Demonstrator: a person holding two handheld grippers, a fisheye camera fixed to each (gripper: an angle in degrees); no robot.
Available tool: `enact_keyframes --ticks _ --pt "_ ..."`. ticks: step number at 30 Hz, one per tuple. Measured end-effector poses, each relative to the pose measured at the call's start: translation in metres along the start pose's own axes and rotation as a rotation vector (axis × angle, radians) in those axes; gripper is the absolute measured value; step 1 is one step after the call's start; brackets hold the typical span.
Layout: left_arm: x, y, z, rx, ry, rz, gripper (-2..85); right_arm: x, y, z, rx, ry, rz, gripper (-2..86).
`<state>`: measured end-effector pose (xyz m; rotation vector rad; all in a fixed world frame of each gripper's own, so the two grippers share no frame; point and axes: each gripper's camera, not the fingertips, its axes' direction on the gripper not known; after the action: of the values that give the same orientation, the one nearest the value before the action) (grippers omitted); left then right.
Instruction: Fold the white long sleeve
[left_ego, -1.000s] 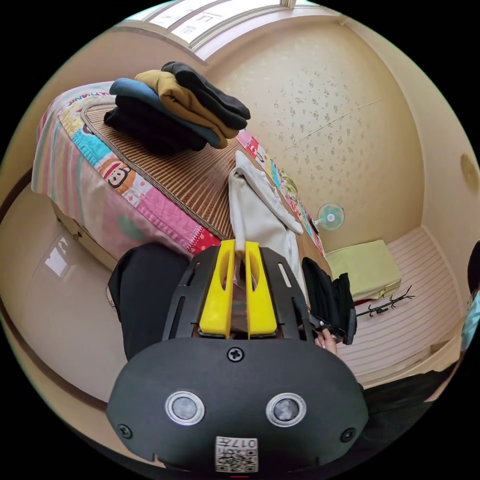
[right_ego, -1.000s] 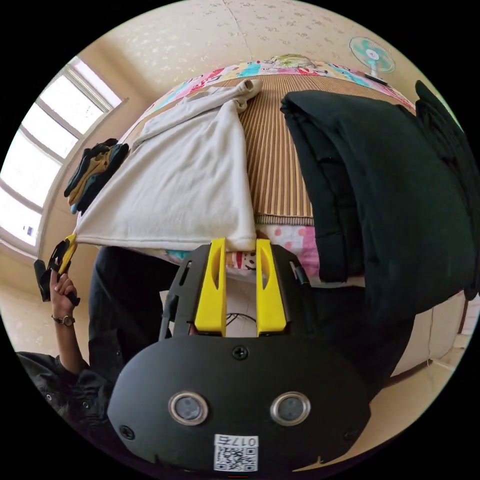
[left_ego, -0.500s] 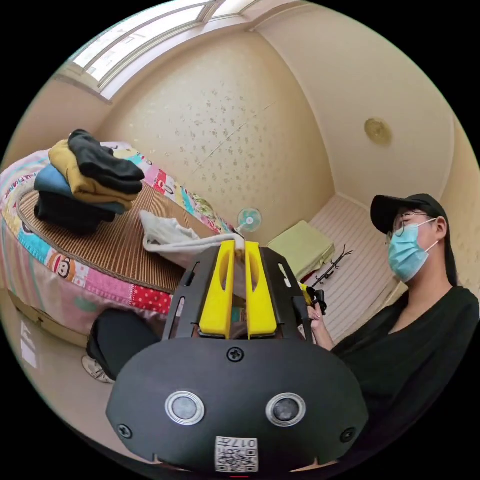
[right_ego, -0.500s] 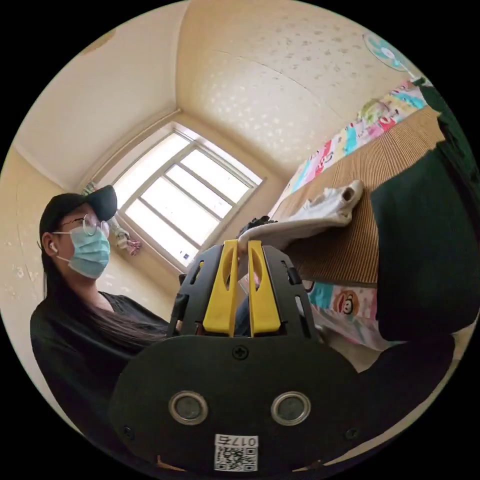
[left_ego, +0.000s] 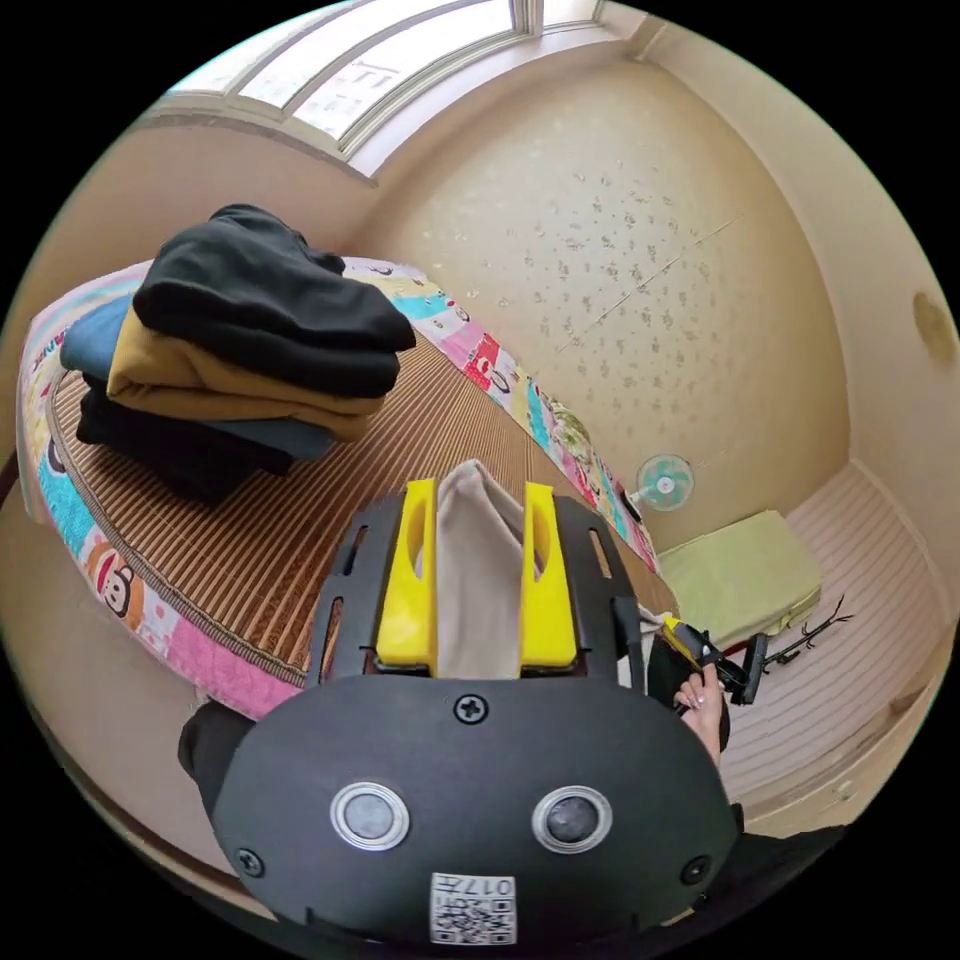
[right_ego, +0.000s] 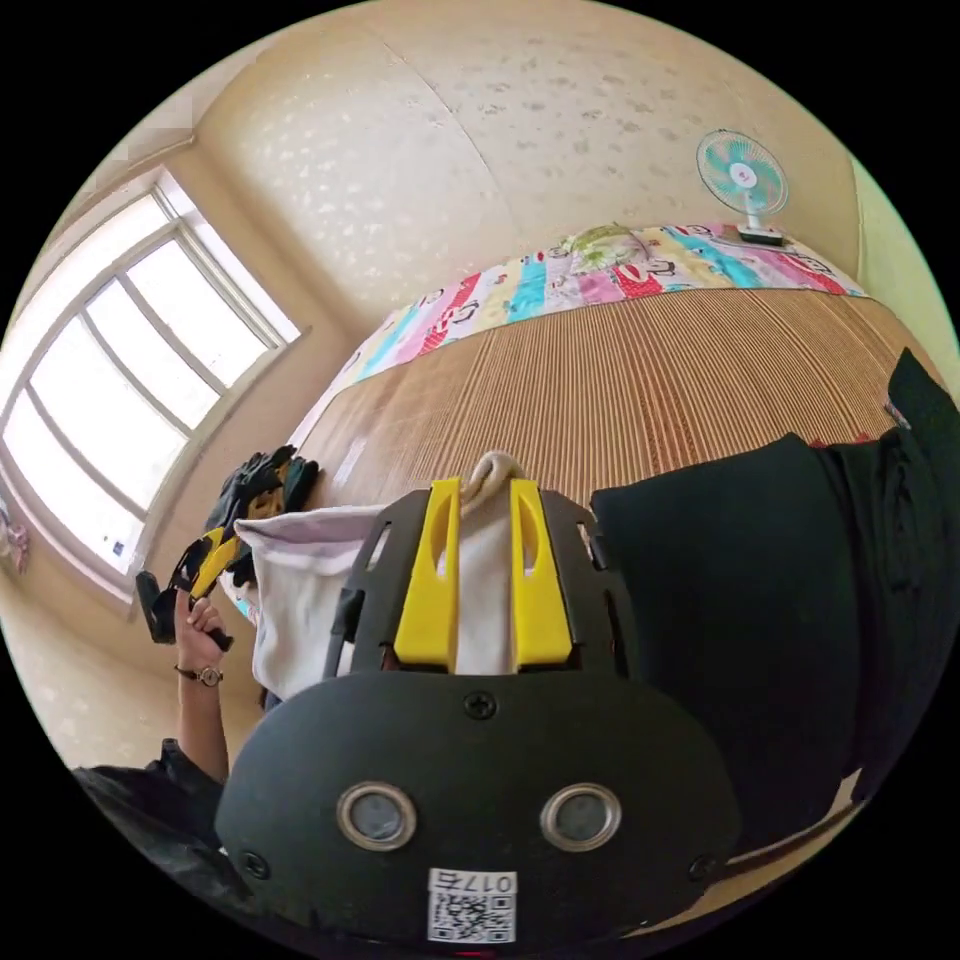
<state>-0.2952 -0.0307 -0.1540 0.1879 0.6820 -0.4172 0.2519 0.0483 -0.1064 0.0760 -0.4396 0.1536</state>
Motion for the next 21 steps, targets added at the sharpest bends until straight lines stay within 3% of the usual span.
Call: enact_keyframes --ticks 3,6,7,9,12,14,17,19,21 --pt "0.014 0.028 0.014 0.015 -0.045 0.141 12.6 -0.045 0.025 0.01 0.069 -0.06 -0.139 10.9" --pt "0.008 0.059 0.054 -0.143 -0.192 0.267 9.6 -0.081 0.065 0.045 0.074 0.068 -0.296 9.8" --pt "-0.009 0.063 0.068 -0.225 -0.281 0.231 9.1 -0.086 0.071 0.074 -0.008 0.164 -0.34 9.4" --pt "-0.038 0.066 0.052 -0.196 -0.226 0.154 8.0 -0.077 0.068 0.125 -0.242 0.274 -0.314 8.7" --pt "-0.084 0.074 -0.014 -0.091 -0.172 -0.023 12.5 -0.064 0.05 0.114 -0.247 0.177 -0.228 6.9" --pt "-0.116 0.096 -0.051 -0.119 -0.048 -0.13 15.2 -0.067 0.053 0.087 -0.185 0.085 -0.172 4.4" --pt "-0.143 0.138 -0.058 -0.23 0.034 -0.248 16.8 -0.096 0.082 0.065 -0.076 -0.14 -0.279 2.9" --pt "-0.15 0.161 -0.047 -0.277 0.05 -0.286 16.9 -0.116 0.097 0.085 -0.1 -0.158 -0.363 2.2" --pt "-0.148 0.176 -0.031 -0.286 0.024 -0.273 16.4 -0.128 0.103 0.135 -0.231 -0.028 -0.391 1.4"
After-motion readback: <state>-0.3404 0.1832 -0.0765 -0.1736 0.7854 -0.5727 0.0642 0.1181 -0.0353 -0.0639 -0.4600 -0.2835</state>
